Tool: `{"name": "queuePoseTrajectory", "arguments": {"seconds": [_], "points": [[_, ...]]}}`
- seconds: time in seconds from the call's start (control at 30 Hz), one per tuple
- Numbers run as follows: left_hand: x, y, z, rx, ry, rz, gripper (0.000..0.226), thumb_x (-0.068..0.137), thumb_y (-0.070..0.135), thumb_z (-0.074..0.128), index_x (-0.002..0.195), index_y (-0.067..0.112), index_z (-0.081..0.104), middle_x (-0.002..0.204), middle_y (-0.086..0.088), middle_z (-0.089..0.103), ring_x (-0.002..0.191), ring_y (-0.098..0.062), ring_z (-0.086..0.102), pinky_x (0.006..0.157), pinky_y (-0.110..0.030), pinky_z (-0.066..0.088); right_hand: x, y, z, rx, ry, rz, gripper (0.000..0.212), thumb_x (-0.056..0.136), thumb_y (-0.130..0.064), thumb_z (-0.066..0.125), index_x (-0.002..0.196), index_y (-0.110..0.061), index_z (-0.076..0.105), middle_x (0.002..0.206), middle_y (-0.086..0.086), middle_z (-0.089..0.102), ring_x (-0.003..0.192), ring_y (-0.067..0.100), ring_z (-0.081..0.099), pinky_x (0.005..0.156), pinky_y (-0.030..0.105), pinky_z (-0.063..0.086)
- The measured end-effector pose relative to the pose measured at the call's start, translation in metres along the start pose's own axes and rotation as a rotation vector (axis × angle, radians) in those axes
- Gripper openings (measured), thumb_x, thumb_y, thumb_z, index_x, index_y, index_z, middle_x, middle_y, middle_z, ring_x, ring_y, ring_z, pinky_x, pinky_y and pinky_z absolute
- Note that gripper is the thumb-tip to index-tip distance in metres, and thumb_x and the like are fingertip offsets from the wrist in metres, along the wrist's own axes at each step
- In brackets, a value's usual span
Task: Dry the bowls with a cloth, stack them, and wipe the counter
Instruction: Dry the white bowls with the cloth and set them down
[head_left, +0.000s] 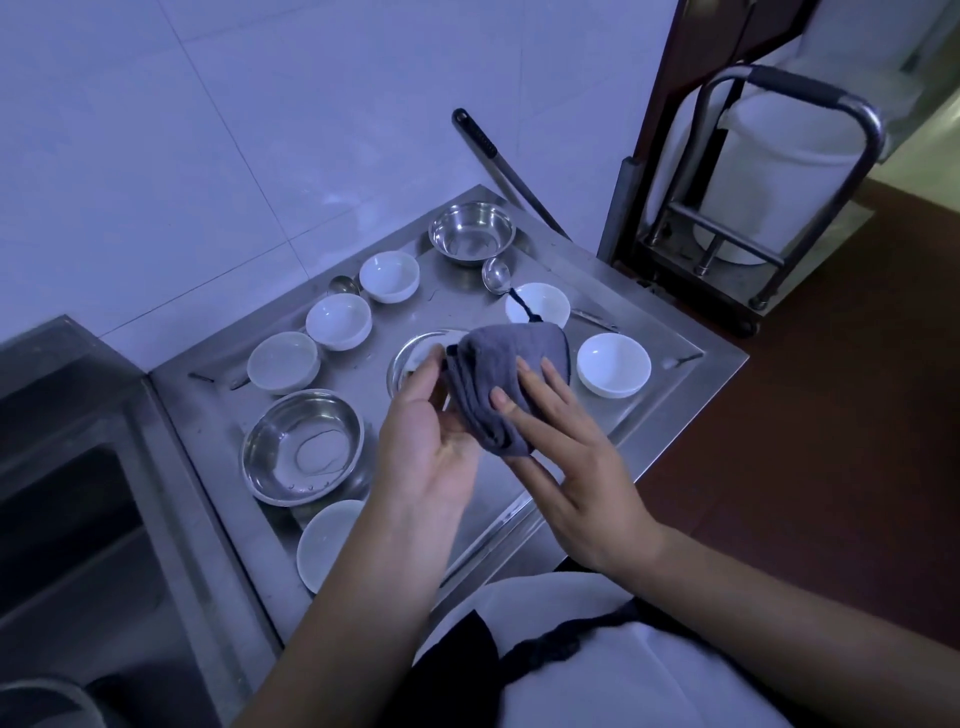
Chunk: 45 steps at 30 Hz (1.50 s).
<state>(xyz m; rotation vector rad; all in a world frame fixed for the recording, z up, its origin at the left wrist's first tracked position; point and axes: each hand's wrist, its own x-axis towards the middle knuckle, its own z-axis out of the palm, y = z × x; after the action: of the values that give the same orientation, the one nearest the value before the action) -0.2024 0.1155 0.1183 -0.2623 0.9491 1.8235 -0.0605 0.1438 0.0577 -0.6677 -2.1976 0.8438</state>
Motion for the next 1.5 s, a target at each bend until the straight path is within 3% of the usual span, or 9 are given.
{"name": "queuePoseTrajectory", "arguments": {"seconds": [0.2, 0.37, 0.57, 0.73, 0.77, 0.83, 0.97, 1.23, 1.5], "points": [[0.0, 0.009, -0.002, -0.135, -0.031, -0.069, 0.014, 0.097, 0.01, 0.062, 0.107, 0.001, 0.067, 0.115, -0.012, 0.074, 0.098, -0.021, 0.075, 0.093, -0.037, 0.058, -0.003, 0.005, 0.002, 0.101, 0.102, 0.022, 0.044, 0.103, -0.021, 0.053, 0.146, -0.014, 0.046, 0.161, 0.005, 0.032, 0.153, 0.023, 0.023, 0.124, 0.036, 0.023], [-0.008, 0.008, -0.005, -0.099, -0.169, -0.047, 0.014, 0.092, 0.007, 0.06, 0.1, -0.001, 0.068, 0.095, -0.014, 0.078, 0.083, -0.019, 0.077, 0.078, -0.031, 0.063, 0.009, -0.012, -0.006, 0.521, 0.212, 0.295, 0.04, 0.101, -0.012, 0.053, 0.137, -0.027, 0.056, 0.148, -0.007, 0.053, 0.143, 0.007, 0.041, 0.113, 0.021, 0.035], [-0.013, 0.002, -0.023, 0.217, -0.383, -0.009, 0.033, 0.086, 0.012, 0.057, 0.118, 0.012, 0.067, 0.111, -0.005, 0.075, 0.101, -0.014, 0.073, 0.084, -0.028, 0.061, 0.038, -0.006, -0.036, 0.706, 0.101, 0.597, 0.029, 0.098, -0.025, 0.057, 0.105, 0.001, 0.068, 0.089, 0.01, 0.052, 0.085, 0.024, 0.043, 0.075, 0.044, 0.038], [-0.008, 0.008, -0.026, 0.225, -0.389, -0.049, 0.032, 0.084, 0.013, 0.061, 0.115, 0.011, 0.07, 0.109, -0.007, 0.075, 0.098, -0.015, 0.073, 0.08, -0.028, 0.061, 0.037, -0.012, -0.044, 0.673, -0.013, 0.423, 0.022, 0.1, -0.013, 0.057, 0.114, -0.012, 0.073, 0.108, 0.023, 0.063, 0.087, 0.043, 0.053, 0.101, 0.057, 0.013], [-0.006, 0.01, -0.027, 0.211, -0.373, -0.081, 0.029, 0.083, 0.015, 0.063, 0.11, 0.009, 0.073, 0.107, -0.007, 0.076, 0.095, -0.014, 0.074, 0.079, -0.028, 0.062, 0.035, -0.008, -0.048, 0.661, -0.023, 0.386, 0.023, 0.1, -0.011, 0.057, 0.116, -0.015, 0.073, 0.12, 0.013, 0.067, 0.123, 0.051, 0.047, 0.107, 0.057, 0.032], [-0.002, 0.011, -0.031, 0.161, -0.335, -0.161, 0.023, 0.074, 0.017, 0.075, 0.093, 0.005, 0.08, 0.097, -0.01, 0.078, 0.085, -0.015, 0.076, 0.071, -0.026, 0.063, 0.03, 0.001, -0.056, 0.627, -0.111, 0.283, 0.026, 0.097, -0.014, 0.057, 0.118, -0.021, 0.071, 0.136, -0.015, 0.063, 0.136, 0.017, 0.05, 0.111, 0.025, 0.038], [0.0, 0.013, -0.036, 0.179, -0.388, -0.193, 0.033, 0.06, 0.014, 0.091, 0.09, 0.004, 0.081, 0.099, -0.012, 0.077, 0.084, -0.016, 0.076, 0.068, -0.028, 0.063, 0.026, 0.017, -0.052, 0.538, -0.163, 0.189, 0.03, 0.099, -0.012, 0.052, 0.126, -0.008, 0.066, 0.143, -0.019, 0.055, 0.148, 0.013, 0.034, 0.119, 0.028, 0.029], [-0.01, -0.003, -0.037, 0.542, -0.543, -0.042, 0.031, 0.085, 0.006, 0.062, 0.111, 0.016, 0.075, 0.1, -0.008, 0.075, 0.09, -0.02, 0.073, 0.074, -0.036, 0.061, 0.053, 0.007, -0.056, 0.607, -0.094, 0.543, 0.024, 0.098, -0.03, 0.058, 0.097, -0.012, 0.074, 0.084, 0.012, 0.06, 0.077, 0.024, 0.053, 0.075, 0.043, 0.042], [0.001, -0.003, -0.03, 0.322, -0.37, 0.053, 0.047, 0.084, 0.01, 0.055, 0.131, 0.005, 0.061, 0.112, -0.011, 0.072, 0.098, -0.016, 0.071, 0.081, -0.026, 0.06, 0.037, -0.006, -0.026, 0.465, -0.137, 0.273, 0.039, 0.099, -0.023, 0.056, 0.138, -0.018, 0.061, 0.149, -0.009, 0.052, 0.146, 0.003, 0.034, 0.121, 0.035, 0.029]]}}
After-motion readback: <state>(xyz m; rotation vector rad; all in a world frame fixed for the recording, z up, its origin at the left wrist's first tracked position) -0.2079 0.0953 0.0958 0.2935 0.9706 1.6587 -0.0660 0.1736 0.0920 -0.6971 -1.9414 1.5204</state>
